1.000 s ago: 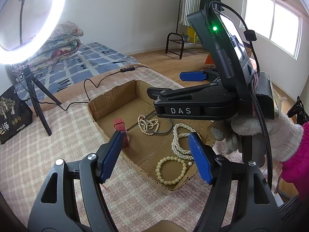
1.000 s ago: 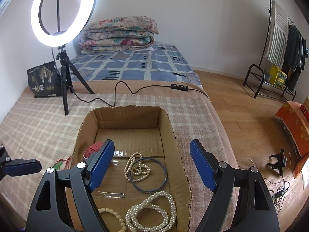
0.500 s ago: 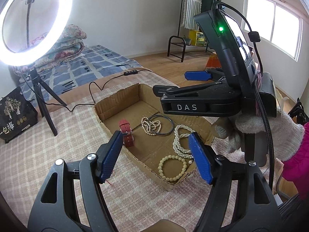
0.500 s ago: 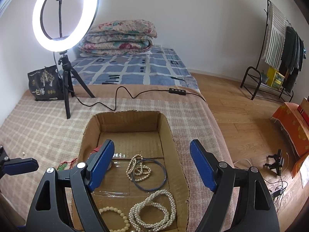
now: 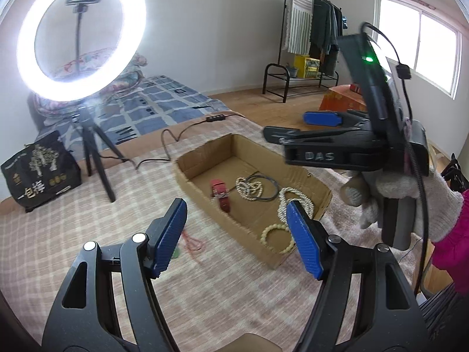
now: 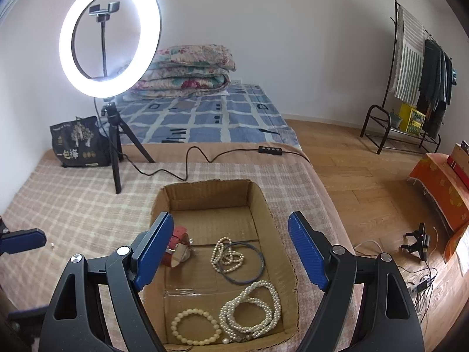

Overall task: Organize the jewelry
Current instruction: 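Move the left tool to the other pearl earring while the right tool approaches the jade pendant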

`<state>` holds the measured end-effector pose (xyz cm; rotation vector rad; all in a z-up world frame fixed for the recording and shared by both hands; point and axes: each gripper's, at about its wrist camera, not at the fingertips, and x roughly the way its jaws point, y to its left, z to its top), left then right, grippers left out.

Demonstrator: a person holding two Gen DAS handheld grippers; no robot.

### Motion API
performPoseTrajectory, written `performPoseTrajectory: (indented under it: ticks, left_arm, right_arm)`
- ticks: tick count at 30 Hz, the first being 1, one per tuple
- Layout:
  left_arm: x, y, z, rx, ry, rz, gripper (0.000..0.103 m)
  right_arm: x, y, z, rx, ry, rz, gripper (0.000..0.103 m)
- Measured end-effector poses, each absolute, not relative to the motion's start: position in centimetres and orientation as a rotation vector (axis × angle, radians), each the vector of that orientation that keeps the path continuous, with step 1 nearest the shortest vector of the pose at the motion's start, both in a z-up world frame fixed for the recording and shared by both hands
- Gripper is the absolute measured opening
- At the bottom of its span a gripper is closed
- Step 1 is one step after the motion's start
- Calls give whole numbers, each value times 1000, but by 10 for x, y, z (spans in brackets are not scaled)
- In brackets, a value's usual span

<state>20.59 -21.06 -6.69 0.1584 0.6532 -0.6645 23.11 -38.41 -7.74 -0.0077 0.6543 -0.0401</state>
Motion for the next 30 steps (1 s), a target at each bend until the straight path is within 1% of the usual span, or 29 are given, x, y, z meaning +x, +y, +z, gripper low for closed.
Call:
performPoseTrajectory:
  ticks: [8, 17, 25, 30]
  left_arm:
    - [206, -147, -64, 165, 657, -592, 72]
    - [213, -69, -79, 179, 674, -463, 72]
    - [211, -26, -108, 156, 738, -419, 72]
    - [212, -9, -137, 141, 802, -402, 72]
  right_arm:
    - [210, -365, -74, 31, 615, -25, 80]
    - [181, -312, -79, -50, 571, 73, 80]
    - [177, -259, -112, -93, 653, 190, 80]
    - [185, -240, -140, -88, 732, 222, 80]
